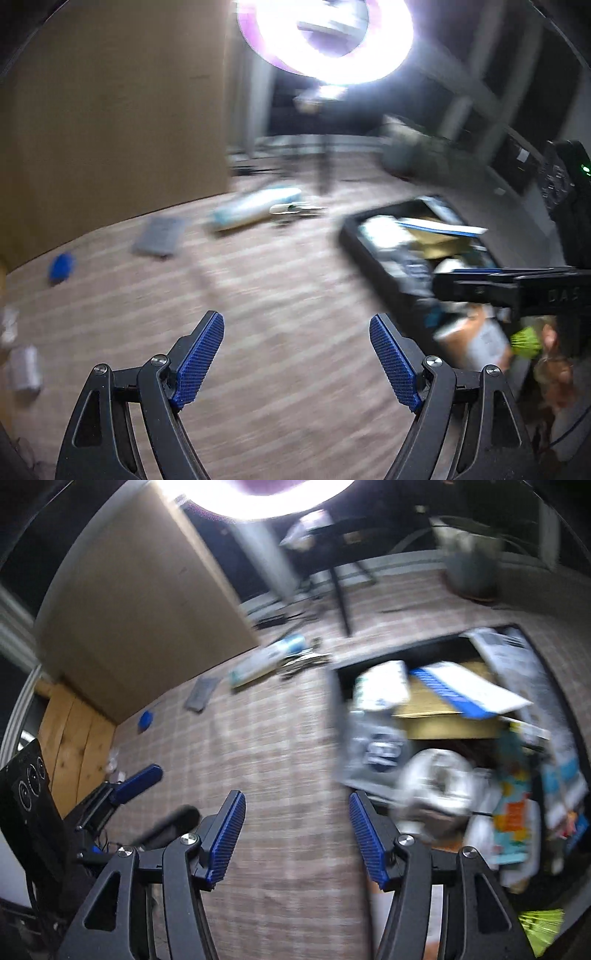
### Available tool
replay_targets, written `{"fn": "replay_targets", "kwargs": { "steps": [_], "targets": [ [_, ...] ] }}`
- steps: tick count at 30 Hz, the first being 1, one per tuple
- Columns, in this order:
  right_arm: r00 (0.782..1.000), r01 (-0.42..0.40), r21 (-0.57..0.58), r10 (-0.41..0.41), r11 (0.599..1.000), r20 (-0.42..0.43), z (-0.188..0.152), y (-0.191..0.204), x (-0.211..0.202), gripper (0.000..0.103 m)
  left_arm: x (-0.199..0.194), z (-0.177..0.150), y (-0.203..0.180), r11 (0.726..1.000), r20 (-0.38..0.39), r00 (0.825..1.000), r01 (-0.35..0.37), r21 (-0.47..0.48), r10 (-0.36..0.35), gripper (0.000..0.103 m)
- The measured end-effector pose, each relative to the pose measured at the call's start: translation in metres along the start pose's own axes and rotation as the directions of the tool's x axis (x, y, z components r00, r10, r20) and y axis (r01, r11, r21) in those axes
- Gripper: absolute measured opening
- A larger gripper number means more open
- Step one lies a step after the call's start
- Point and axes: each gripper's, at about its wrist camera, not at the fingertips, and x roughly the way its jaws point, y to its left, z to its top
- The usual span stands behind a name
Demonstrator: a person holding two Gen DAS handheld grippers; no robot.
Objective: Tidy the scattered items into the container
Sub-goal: 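Move the right tool back toward the grey-white square box, then close the right tool on the square box and lift it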
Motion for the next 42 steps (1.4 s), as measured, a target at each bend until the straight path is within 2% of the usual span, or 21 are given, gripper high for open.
{"fn": "replay_targets", "kwargs": {
  "steps": [5, 11, 18, 21, 26, 29, 35, 37, 42],
  "targets": [
    [0.997, -0.057, -0.084, 0.053, 0.995, -0.052, 0.006, 0.066, 0.037, 0.055, -0.031, -0.025, 0.105, 0.985, -0.009, 0.992, -0.125, -0.118, 0.125, 0.084],
    [0.986, -0.120, -0.172, 0.097, 0.978, -0.137, 0.003, 0.153, 0.094, 0.058, -0.060, -0.064, 0.222, 0.938, -0.048, 0.968, -0.249, -0.239, 0.245, 0.084],
    [0.972, -0.167, -0.232, 0.120, 0.958, -0.205, 0.005, 0.241, 0.156, 0.058, -0.072, -0.098, 0.321, 0.892, -0.104, 0.952, -0.305, -0.334, 0.286, 0.084],
    [0.959, -0.198, -0.230, 0.140, 0.953, -0.247, 0.007, 0.276, 0.186, 0.058, -0.068, -0.104, 0.344, 0.886, -0.124, 0.951, -0.308, -0.348, 0.282, 0.084],
    [0.946, -0.209, -0.237, 0.134, 0.949, -0.297, 0.009, 0.321, 0.229, 0.058, -0.058, -0.104, 0.363, 0.901, -0.134, 0.954, -0.298, -0.316, 0.268, 0.084],
    [0.930, -0.236, -0.216, 0.156, 0.947, -0.334, 0.010, 0.341, 0.251, 0.058, -0.052, -0.104, 0.368, 0.908, -0.140, 0.957, -0.285, -0.307, 0.253, 0.084],
    [0.907, -0.254, -0.183, 0.168, 0.950, -0.386, 0.015, 0.363, 0.284, 0.058, -0.039, -0.100, 0.367, 0.929, -0.143, 0.966, -0.249, -0.275, 0.217, 0.087],
    [0.900, -0.257, -0.170, 0.172, 0.951, -0.400, 0.015, 0.369, 0.295, 0.058, -0.034, -0.101, 0.367, 0.930, -0.154, 0.963, -0.255, -0.263, 0.221, 0.088],
    [0.885, -0.262, -0.151, 0.175, 0.953, -0.431, 0.016, 0.379, 0.312, 0.058, -0.022, -0.103, 0.369, 0.937, -0.163, 0.969, -0.223, -0.267, 0.184, 0.088]
  ]
}}
